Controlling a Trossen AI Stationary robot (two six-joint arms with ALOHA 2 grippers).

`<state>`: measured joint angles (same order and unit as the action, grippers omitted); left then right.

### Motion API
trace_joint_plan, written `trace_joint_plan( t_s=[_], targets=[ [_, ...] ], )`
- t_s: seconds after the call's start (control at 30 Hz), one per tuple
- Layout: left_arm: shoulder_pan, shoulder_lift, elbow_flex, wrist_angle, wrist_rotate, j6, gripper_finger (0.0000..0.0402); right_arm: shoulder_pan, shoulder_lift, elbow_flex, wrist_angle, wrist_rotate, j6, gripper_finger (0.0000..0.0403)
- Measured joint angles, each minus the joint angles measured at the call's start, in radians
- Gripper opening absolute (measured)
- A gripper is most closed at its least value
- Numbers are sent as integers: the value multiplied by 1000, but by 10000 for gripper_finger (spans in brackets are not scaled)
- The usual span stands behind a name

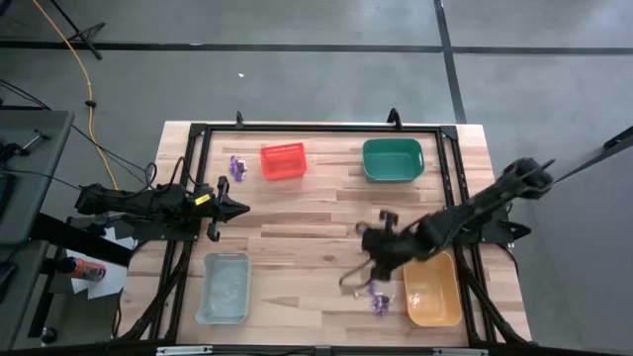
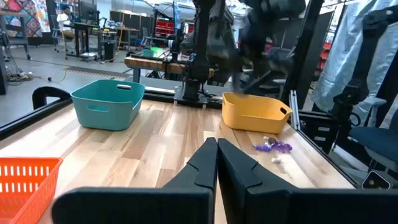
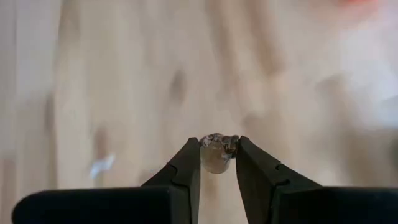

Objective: Sort Halloween decoration
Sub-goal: Put the black skull toy into the green bin

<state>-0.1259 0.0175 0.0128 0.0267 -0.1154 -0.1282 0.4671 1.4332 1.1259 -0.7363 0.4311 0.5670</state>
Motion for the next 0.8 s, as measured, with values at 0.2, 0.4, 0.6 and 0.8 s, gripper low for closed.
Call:
trace_joint_plan(
  t_s=[0.2,0.4,0.6,0.8],
  targets=[
    [0,0,0,0,0,0,0,-109,-216,0,85,196,-71,71],
    [0,0,0,0,0,0,0,-223,-345,1,170,254,-183,71],
    [0,0,0,0,0,0,0,-305,-372,1,192,257,-210,71],
    [0,0,0,0,0,0,0,-437,-360,0,126,198,-203,71]
  ],
)
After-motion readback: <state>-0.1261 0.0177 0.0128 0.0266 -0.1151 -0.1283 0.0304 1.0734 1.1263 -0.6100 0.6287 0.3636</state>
